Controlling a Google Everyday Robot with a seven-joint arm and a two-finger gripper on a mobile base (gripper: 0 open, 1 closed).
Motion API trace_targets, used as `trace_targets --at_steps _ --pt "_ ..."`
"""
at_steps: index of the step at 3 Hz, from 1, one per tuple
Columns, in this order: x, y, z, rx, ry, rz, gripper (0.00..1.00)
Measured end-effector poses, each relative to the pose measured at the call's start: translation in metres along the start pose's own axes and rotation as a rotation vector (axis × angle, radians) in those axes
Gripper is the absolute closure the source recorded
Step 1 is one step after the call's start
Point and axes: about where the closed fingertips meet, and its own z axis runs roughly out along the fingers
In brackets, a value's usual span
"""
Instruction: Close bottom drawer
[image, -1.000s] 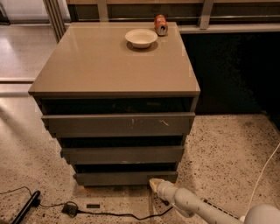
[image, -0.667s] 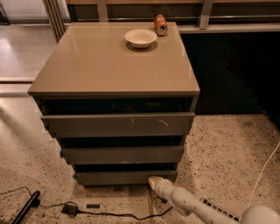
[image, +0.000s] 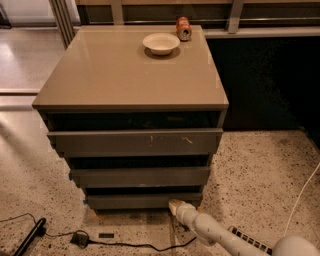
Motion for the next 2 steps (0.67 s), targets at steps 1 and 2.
trace_targets --at_steps 1,2 --pt "0.003 0.002 -0.006 -0.012 0.021 -0.004 1.0" --pt "0.013 -0.003 -0.035 -0.007 0.056 0.007 1.0"
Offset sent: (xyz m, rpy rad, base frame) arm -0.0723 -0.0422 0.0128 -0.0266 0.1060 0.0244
